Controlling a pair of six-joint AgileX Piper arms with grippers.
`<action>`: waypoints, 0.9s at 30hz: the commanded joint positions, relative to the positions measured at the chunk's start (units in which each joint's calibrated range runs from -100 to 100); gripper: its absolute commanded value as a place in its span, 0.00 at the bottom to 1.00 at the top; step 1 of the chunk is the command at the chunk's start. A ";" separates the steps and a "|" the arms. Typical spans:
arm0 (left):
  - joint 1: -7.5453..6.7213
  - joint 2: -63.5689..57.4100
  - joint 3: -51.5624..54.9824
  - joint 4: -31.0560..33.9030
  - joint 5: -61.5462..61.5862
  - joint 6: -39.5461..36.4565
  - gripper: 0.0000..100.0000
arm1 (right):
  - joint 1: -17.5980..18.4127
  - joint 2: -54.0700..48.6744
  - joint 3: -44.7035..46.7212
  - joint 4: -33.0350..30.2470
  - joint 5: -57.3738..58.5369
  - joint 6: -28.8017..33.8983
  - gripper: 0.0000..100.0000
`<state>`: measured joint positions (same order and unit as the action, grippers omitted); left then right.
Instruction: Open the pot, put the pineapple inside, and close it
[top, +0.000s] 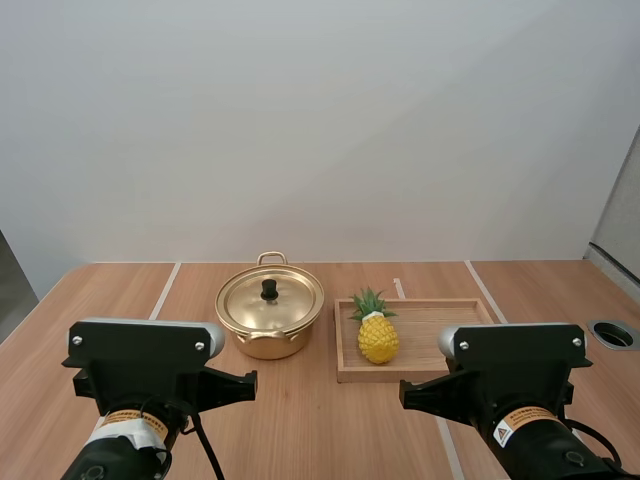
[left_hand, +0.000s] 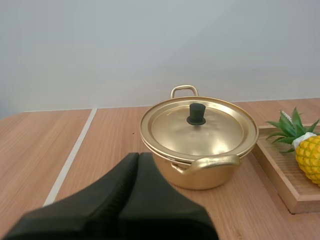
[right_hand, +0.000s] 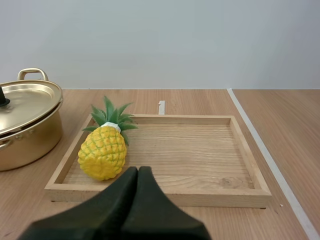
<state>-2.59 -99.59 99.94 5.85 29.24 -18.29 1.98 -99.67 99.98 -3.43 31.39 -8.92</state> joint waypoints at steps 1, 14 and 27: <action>0.05 -0.41 0.06 -0.90 -1.74 0.04 0.00 | 0.18 -0.33 0.02 0.16 -0.47 -0.03 0.00; 0.05 -0.41 0.06 -0.90 -1.74 0.04 0.00 | 0.18 -0.33 0.02 0.16 -0.47 -0.03 0.00; 0.05 -0.41 0.06 -1.32 -1.74 0.04 0.00 | 0.18 -0.33 0.02 0.16 -0.47 -0.03 0.00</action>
<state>-2.59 -99.59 99.94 5.46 29.24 -18.29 1.98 -99.67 99.98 -3.43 31.39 -8.92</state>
